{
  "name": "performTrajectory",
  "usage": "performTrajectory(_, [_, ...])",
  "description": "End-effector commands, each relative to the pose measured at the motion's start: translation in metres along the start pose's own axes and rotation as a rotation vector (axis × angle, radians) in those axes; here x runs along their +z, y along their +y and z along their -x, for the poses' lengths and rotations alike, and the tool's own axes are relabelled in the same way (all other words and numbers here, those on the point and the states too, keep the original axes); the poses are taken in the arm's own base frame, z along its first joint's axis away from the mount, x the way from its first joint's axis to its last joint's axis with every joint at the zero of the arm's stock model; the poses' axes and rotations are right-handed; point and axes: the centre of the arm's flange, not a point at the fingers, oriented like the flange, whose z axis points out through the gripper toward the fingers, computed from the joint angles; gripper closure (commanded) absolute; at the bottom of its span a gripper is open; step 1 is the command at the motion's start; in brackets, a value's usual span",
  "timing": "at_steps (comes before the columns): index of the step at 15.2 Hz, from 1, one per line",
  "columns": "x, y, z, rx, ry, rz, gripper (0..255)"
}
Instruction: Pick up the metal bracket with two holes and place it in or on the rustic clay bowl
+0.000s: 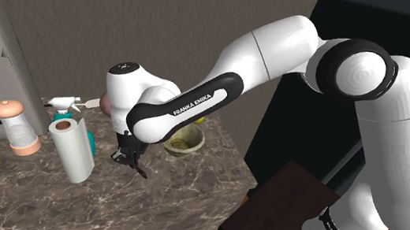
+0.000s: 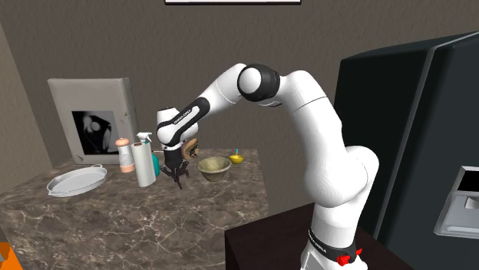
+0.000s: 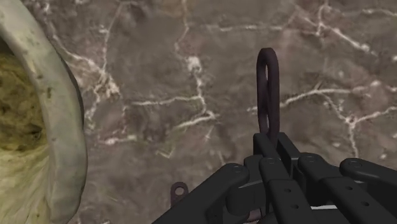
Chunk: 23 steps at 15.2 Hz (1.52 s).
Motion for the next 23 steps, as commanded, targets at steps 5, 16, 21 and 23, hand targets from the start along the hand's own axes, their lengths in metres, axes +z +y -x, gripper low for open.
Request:
performTrajectory(5, [-0.031, 0.001, 0.001, 0.0, -0.001, 0.001, 255])
performTrajectory(16, [-0.089, 0.002, 0.003, 0.0, -0.001, 0.001, 255])
performTrajectory(21, [-0.116, 0.003, 0.003, 0.0, -0.001, 0.001, 255])
performTrajectory(23, [-0.126, 0.003, 0.004, 0.0, -0.001, 0.001, 255])
